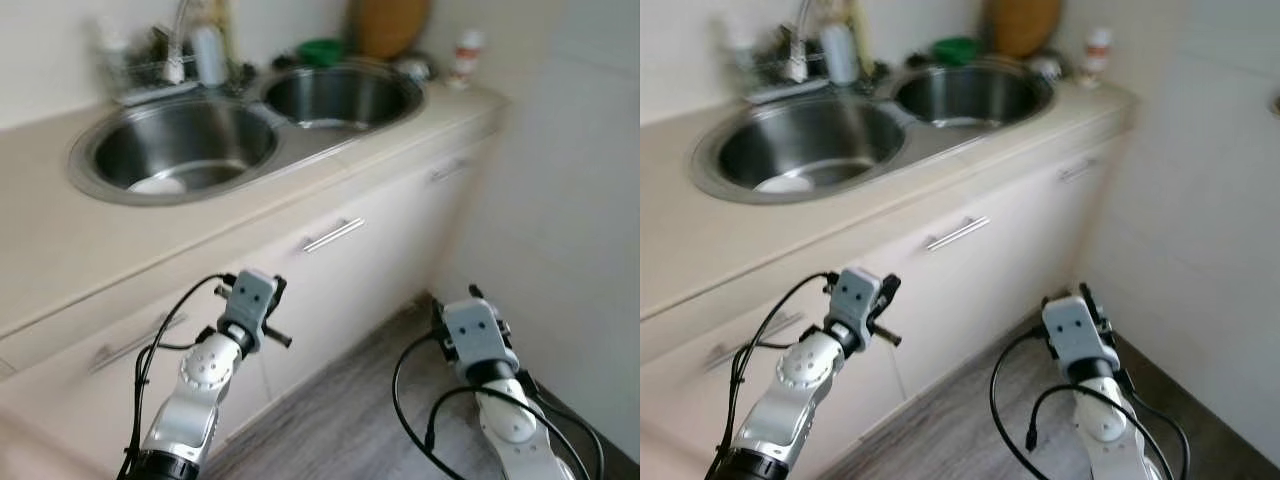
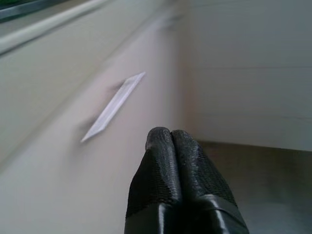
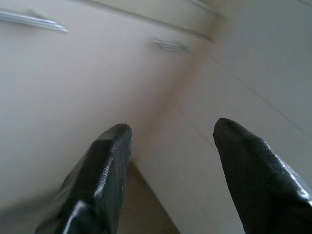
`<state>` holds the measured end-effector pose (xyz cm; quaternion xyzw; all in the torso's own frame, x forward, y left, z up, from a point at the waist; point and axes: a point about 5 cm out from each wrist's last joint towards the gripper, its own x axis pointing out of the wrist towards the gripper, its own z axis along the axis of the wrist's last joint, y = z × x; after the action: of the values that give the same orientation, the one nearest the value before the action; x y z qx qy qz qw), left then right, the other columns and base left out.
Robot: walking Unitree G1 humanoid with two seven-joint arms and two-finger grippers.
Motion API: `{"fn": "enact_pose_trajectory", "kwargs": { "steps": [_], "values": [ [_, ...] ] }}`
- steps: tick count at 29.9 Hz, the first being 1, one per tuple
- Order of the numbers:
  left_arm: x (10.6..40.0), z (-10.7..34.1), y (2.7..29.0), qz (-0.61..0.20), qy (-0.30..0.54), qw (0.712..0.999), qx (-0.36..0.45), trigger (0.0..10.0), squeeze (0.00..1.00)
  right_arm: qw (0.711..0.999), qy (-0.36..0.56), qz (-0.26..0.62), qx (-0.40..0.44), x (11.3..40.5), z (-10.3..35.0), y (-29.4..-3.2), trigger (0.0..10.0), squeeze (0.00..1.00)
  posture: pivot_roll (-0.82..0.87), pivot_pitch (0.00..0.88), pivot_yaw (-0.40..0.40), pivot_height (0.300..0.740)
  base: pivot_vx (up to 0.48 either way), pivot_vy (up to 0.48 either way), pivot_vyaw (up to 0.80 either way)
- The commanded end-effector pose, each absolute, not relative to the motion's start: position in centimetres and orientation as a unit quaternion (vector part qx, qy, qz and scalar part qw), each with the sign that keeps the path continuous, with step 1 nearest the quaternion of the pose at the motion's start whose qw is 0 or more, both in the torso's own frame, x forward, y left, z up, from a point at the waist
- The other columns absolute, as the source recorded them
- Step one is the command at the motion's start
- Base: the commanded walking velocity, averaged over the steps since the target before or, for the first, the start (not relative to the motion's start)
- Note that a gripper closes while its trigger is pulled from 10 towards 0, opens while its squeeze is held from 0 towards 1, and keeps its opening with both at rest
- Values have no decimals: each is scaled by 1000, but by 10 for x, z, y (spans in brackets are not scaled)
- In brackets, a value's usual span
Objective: Kitchen organization
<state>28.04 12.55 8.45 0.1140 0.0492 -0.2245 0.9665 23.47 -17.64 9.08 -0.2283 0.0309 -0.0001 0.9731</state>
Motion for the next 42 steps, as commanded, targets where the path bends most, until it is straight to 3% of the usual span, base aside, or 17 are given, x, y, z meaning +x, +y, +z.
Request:
{"fn": "enact_pose_trajectory", "kwargs": {
  "steps": [1,17,27,35,42],
  "values": [
    [280,84,121,-233,53,963,124,10000,0,973,30,-4,-228,236,93,-178,10000,0,36,0,-7,740,0,-416,-800],
    [281,84,122,-228,49,968,94,10000,0,973,28,-7,-230,236,92,-178,10000,0,37,0,-7,740,0,-79,-738],
    [281,83,121,-229,50,968,93,10000,0,972,35,-7,-232,236,89,-180,10000,0,33,0,-9,740,437,0,0],
    [281,83,119,-232,47,967,93,10000,0,974,40,-10,-224,237,89,-182,10000,0,31,0,-12,740,457,0,-757],
    [282,85,118,-229,42,968,88,10000,0,973,41,-10,-226,237,90,-183,10000,0,31,0,-15,740,0,0,-781]
  ]
}}
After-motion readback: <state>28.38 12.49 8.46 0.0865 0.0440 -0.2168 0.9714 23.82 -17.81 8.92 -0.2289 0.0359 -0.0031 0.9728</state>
